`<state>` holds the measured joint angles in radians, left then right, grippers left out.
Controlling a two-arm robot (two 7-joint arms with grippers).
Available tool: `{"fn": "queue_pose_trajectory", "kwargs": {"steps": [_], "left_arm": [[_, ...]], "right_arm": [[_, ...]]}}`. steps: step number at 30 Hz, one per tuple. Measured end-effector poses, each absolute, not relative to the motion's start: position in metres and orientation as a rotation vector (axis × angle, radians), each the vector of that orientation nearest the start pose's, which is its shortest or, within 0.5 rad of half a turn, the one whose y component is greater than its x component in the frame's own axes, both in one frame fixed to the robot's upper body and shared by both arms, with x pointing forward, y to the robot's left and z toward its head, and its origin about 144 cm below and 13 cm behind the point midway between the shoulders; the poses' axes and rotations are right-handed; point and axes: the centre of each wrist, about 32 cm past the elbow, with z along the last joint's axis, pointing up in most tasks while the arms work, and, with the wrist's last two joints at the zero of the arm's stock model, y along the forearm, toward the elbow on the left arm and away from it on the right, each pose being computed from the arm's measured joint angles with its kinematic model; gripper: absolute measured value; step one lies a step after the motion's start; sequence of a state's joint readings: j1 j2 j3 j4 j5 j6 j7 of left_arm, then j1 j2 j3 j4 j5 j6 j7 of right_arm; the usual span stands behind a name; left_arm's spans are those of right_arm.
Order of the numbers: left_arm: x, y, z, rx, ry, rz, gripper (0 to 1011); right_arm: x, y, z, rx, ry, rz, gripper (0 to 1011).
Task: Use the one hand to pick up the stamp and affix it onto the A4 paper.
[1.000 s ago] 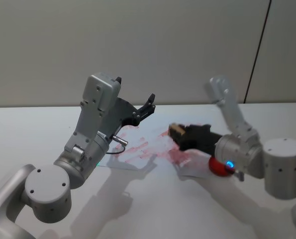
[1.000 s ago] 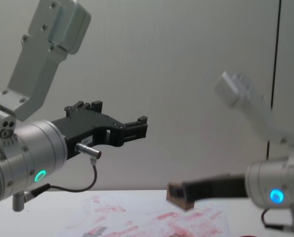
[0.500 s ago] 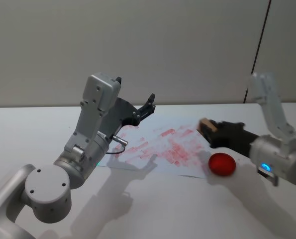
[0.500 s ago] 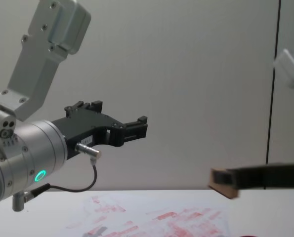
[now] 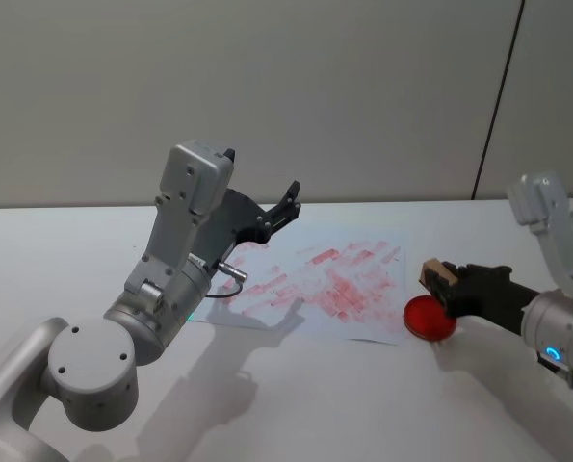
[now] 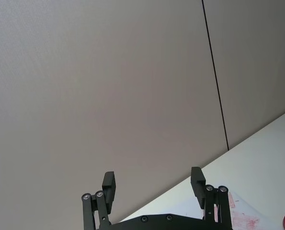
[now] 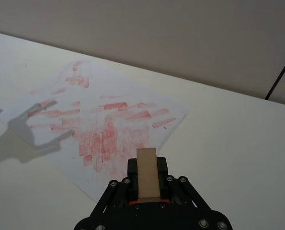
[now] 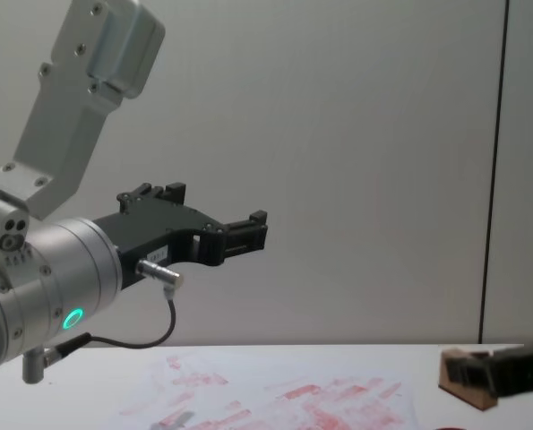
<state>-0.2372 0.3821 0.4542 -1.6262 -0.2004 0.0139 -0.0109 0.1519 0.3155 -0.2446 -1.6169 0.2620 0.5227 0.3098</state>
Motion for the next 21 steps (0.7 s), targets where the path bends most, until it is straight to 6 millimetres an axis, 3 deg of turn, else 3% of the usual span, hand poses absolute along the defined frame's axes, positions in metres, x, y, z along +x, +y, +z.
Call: {"fn": "queue_pose_trajectory", "kwargs": {"steps": [21], "left_arm": [[0.492, 0.198, 1.204, 0.061, -0.268, 1.124, 1001]], "right_arm": [[0.497, -0.236, 1.167, -0.432, 0.250, -1.018, 220]]}}
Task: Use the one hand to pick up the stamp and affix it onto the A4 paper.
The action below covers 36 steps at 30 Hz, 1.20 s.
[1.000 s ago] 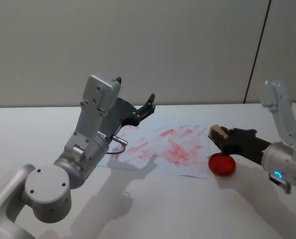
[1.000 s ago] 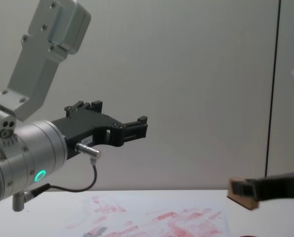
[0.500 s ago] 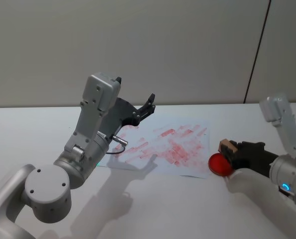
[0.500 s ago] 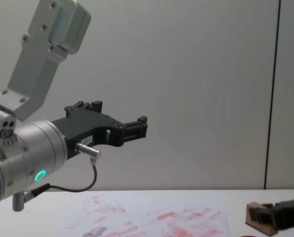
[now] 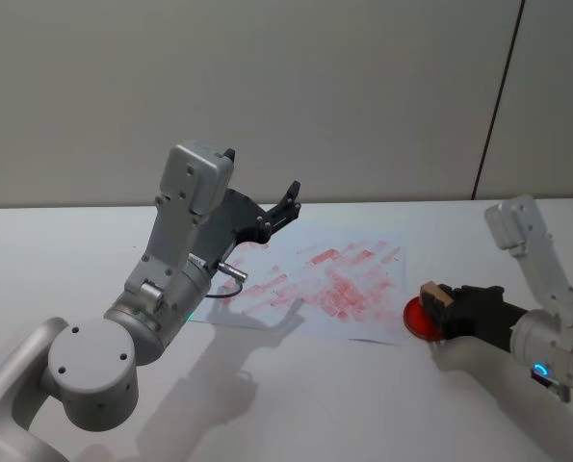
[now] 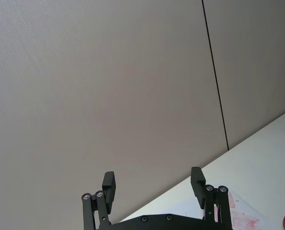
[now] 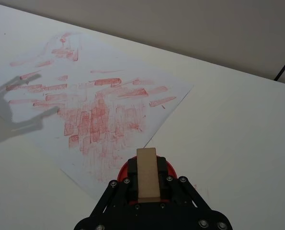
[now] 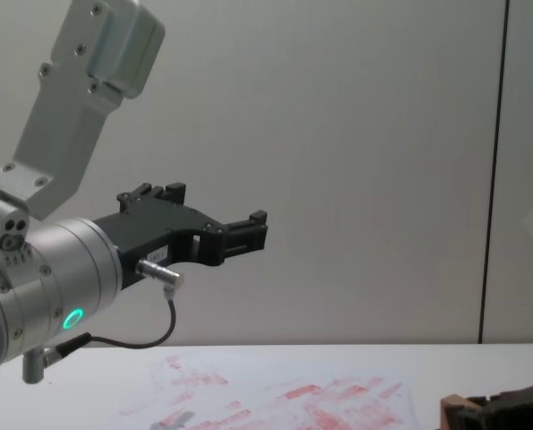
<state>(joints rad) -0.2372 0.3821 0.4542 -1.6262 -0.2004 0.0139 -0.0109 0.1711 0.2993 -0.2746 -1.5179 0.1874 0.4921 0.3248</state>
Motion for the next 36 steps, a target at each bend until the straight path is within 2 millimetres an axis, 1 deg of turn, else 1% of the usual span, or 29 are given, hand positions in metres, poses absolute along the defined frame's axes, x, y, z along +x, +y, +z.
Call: {"fn": "queue_pose_trajectory", "kwargs": {"steps": [10, 12, 13, 14, 15, 16, 17, 18, 19, 21, 22, 24, 26, 28, 29, 31, 32, 34, 35, 36], "left_arm": [[0.492, 0.198, 1.204, 0.061, -0.268, 1.124, 1001], [0.492, 0.198, 1.204, 0.061, -0.268, 1.124, 1001], [0.492, 0.198, 1.204, 0.061, -0.268, 1.124, 1002], [0.492, 0.198, 1.204, 0.061, -0.268, 1.124, 1001], [0.492, 0.198, 1.204, 0.061, -0.268, 1.124, 1002], [0.492, 0.198, 1.204, 0.061, -0.268, 1.124, 1002], [0.492, 0.198, 1.204, 0.061, -0.268, 1.124, 1002], [0.492, 0.198, 1.204, 0.061, -0.268, 1.124, 1001], [0.492, 0.198, 1.204, 0.061, -0.268, 1.124, 1001], [0.492, 0.198, 1.204, 0.061, -0.268, 1.124, 1002], [0.492, 0.198, 1.204, 0.061, -0.268, 1.124, 1001], [0.492, 0.198, 1.204, 0.061, -0.268, 1.124, 1001], [0.492, 0.198, 1.204, 0.061, -0.268, 1.124, 1002], [0.492, 0.198, 1.204, 0.061, -0.268, 1.124, 1002], [0.492, 0.198, 1.204, 0.061, -0.268, 1.124, 1001], [0.492, 0.198, 1.204, 0.061, -0.268, 1.124, 1001], [0.492, 0.198, 1.204, 0.061, -0.268, 1.124, 1001], [0.492, 0.198, 1.204, 0.061, -0.268, 1.124, 1001], [0.492, 0.198, 1.204, 0.061, -0.268, 1.124, 1002], [0.492, 0.198, 1.204, 0.061, -0.268, 1.124, 1001]], "right_arm": [[0.504, -0.230, 1.160, -0.436, 0.239, -1.021, 222], [0.505, -0.230, 1.160, -0.437, 0.238, -1.021, 252], [0.505, -0.229, 1.159, -0.437, 0.237, -1.021, 297], [0.506, -0.229, 1.159, -0.437, 0.236, -1.021, 306], [0.506, -0.228, 1.158, -0.438, 0.235, -1.022, 373], [0.506, -0.228, 1.158, -0.438, 0.235, -1.022, 373], [0.507, -0.228, 1.158, -0.438, 0.235, -1.022, 438], [0.507, -0.228, 1.158, -0.438, 0.234, -1.022, 449], [0.507, -0.227, 1.157, -0.438, 0.234, -1.022, 500], [0.508, -0.227, 1.157, -0.438, 0.233, -1.022, 538], [0.508, -0.227, 1.157, -0.438, 0.232, -1.022, 595], [0.509, -0.226, 1.157, -0.438, 0.232, -1.022, 639], [0.509, -0.226, 1.156, -0.439, 0.231, -1.022, 722], [0.509, -0.226, 1.156, -0.439, 0.231, -1.022, 760], [0.509, -0.226, 1.156, -0.439, 0.230, -1.022, 813], [0.509, -0.225, 1.156, -0.439, 0.230, -1.022, 842], [0.509, -0.225, 1.156, -0.439, 0.230, -1.022, 903], [0.510, -0.225, 1.156, -0.439, 0.230, -1.023, 936], [0.510, -0.225, 1.156, -0.439, 0.230, -1.023, 978], [0.510, -0.225, 1.156, -0.439, 0.230, -1.023, 994]]}}
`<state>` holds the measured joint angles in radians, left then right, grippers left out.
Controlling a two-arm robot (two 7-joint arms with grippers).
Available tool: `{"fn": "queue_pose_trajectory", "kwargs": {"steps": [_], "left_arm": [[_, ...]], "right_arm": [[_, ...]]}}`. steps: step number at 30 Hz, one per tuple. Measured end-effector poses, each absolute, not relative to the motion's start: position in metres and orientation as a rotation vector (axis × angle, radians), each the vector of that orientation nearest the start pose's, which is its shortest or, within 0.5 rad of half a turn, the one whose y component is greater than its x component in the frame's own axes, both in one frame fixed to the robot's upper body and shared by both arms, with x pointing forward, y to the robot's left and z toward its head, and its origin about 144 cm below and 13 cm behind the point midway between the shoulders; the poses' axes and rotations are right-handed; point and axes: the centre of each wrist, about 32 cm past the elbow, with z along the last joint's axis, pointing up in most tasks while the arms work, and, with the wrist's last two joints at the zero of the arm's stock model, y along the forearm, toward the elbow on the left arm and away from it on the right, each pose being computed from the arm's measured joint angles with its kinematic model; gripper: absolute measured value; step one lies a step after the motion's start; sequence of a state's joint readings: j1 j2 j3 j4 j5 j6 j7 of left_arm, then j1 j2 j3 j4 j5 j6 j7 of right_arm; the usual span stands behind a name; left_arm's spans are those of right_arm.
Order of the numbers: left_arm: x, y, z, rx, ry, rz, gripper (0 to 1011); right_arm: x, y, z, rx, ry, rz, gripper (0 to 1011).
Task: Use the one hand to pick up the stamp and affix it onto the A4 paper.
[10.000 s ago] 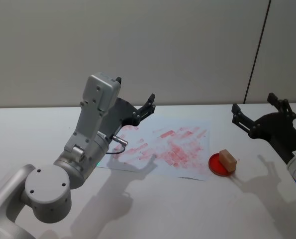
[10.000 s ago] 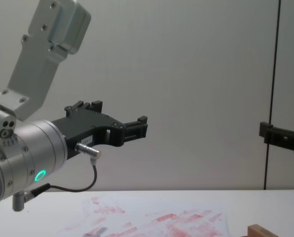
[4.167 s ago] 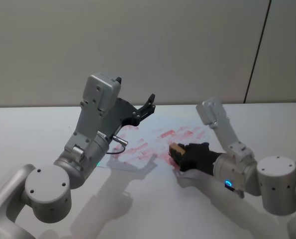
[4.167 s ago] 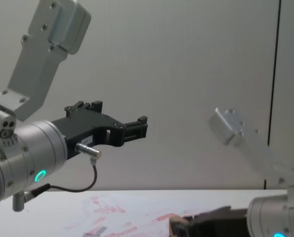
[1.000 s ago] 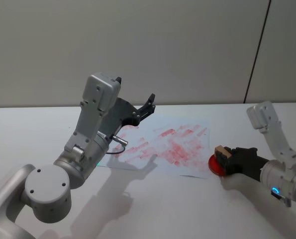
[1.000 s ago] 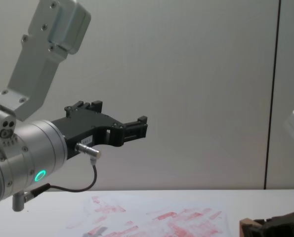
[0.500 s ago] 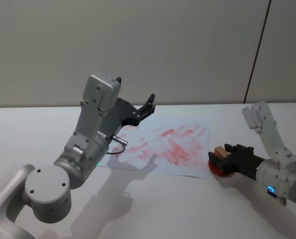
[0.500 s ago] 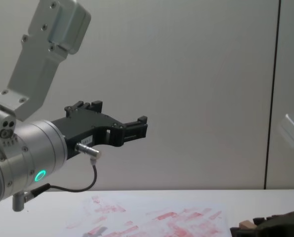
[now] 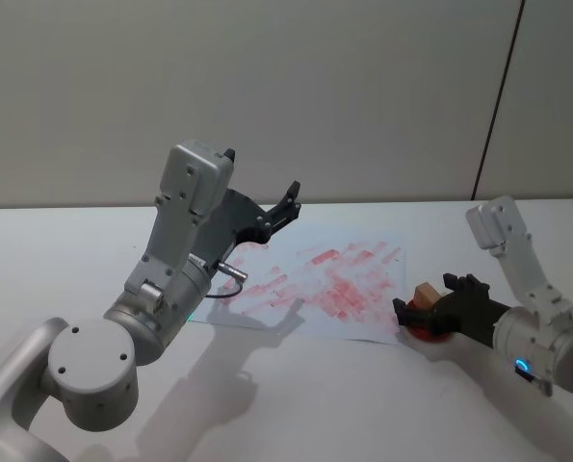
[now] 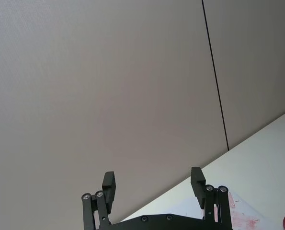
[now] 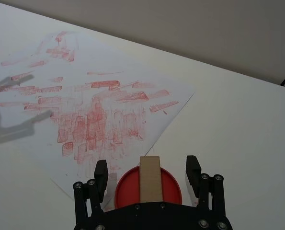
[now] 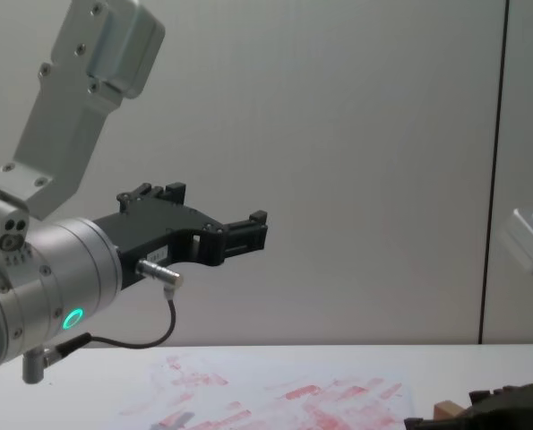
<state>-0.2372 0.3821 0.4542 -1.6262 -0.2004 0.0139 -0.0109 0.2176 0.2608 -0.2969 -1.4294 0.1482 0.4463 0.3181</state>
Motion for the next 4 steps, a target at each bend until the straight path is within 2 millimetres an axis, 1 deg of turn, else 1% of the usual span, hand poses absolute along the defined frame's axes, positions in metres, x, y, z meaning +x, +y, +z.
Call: {"fn": "queue_pose_trajectory", "kwargs": {"steps": [4], "left_arm": [[0.4920, 0.1984, 1.2044, 0.061, -0.268, 1.124, 1002]], "right_arm": [[0.5099, -0.2251, 1.1554, -0.440, 0.229, -1.023, 1001]]}}
